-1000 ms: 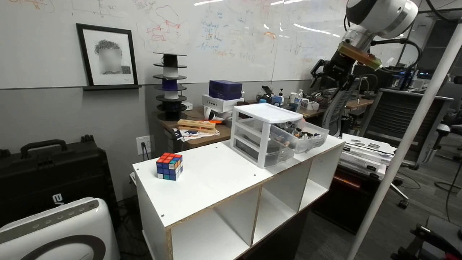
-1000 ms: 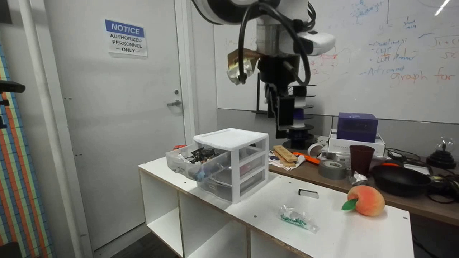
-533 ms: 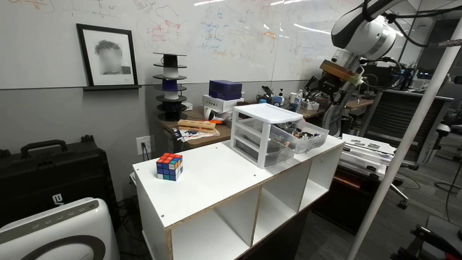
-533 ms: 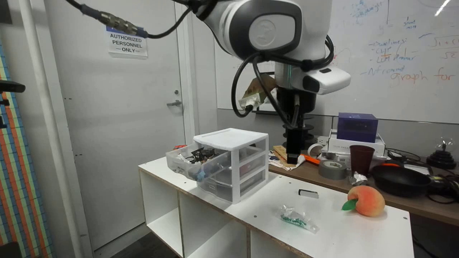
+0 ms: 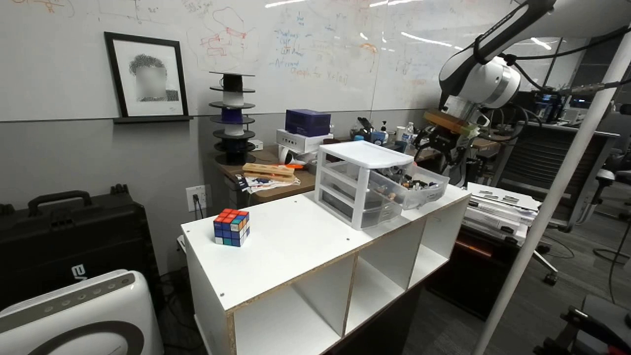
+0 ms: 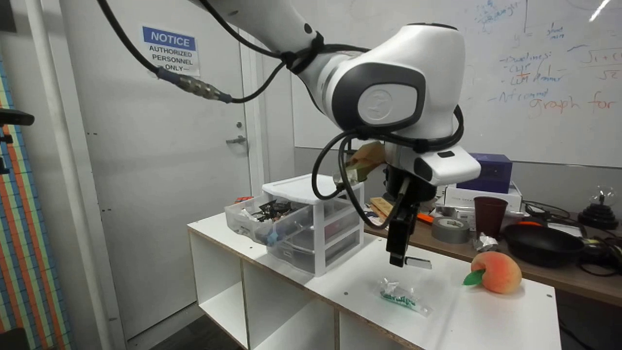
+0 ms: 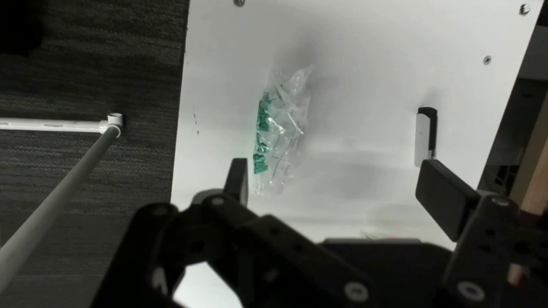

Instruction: Put the two objects on the table in to the drawer.

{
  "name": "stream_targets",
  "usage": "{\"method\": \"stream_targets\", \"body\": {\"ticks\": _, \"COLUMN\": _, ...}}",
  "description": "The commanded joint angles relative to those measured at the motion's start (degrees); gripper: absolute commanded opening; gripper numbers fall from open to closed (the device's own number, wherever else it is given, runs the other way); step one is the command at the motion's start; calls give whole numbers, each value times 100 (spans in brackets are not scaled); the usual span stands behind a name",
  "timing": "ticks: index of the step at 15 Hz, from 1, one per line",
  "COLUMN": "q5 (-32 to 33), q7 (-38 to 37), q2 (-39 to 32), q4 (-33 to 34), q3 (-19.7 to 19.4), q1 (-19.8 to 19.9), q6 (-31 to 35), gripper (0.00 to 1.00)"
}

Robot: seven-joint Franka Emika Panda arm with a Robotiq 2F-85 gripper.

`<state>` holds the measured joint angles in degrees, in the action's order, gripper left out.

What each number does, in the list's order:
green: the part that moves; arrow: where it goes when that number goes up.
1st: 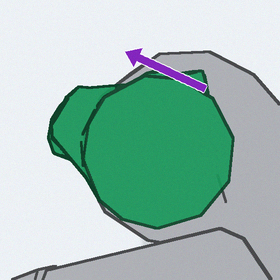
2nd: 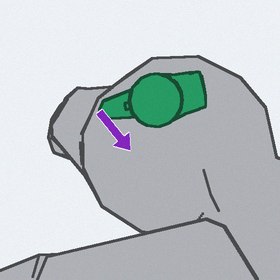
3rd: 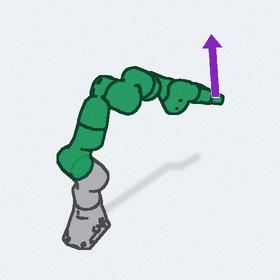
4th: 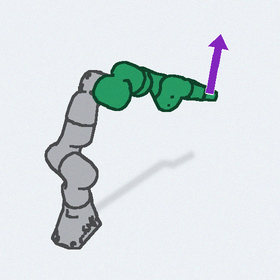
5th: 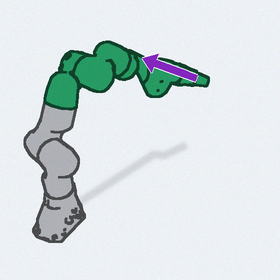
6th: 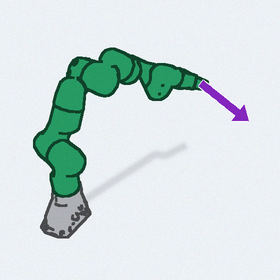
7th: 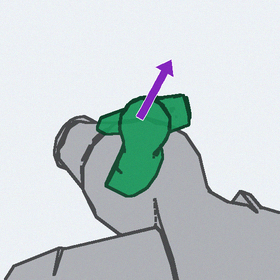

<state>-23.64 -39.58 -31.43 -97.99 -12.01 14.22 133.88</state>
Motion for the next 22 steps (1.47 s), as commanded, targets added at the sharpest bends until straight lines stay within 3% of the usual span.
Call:
{"method": "stream_targets", "body": {"ticks": 1, "q5": -162, "q7": -186, "q2": -396, "q4": 411, "q3": 48, "q1": 127, "q6": -81, "gripper": 100}}
{"method": "stream_targets", "body": {"ticks": 9, "q5": -39, "q7": -318, "q2": -944, "q4": 836, "q3": 84, "q1": 146, "q6": -450, "gripper": 100}}
{"method": "stream_targets", "body": {"ticks": 10, "q5": -41, "q7": -347, "q2": -986, "q4": 888, "q3": 91, "q1": 139, "q6": -526, "gripper": 81}}
{"method": "stream_targets", "body": {"ticks": 20, "q5": 290, "q7": -385, "q2": -1122, "q4": 1099, "q3": -35, "q1": 50, "q6": -1038, "gripper": 2}}
{"method": "stream_targets", "body": {"ticks": 22, "q5": 433, "q7": -376, "q2": -1110, "q4": 1079, "q3": -65, "q1": 1, "q6": -987, "gripper": 0}}
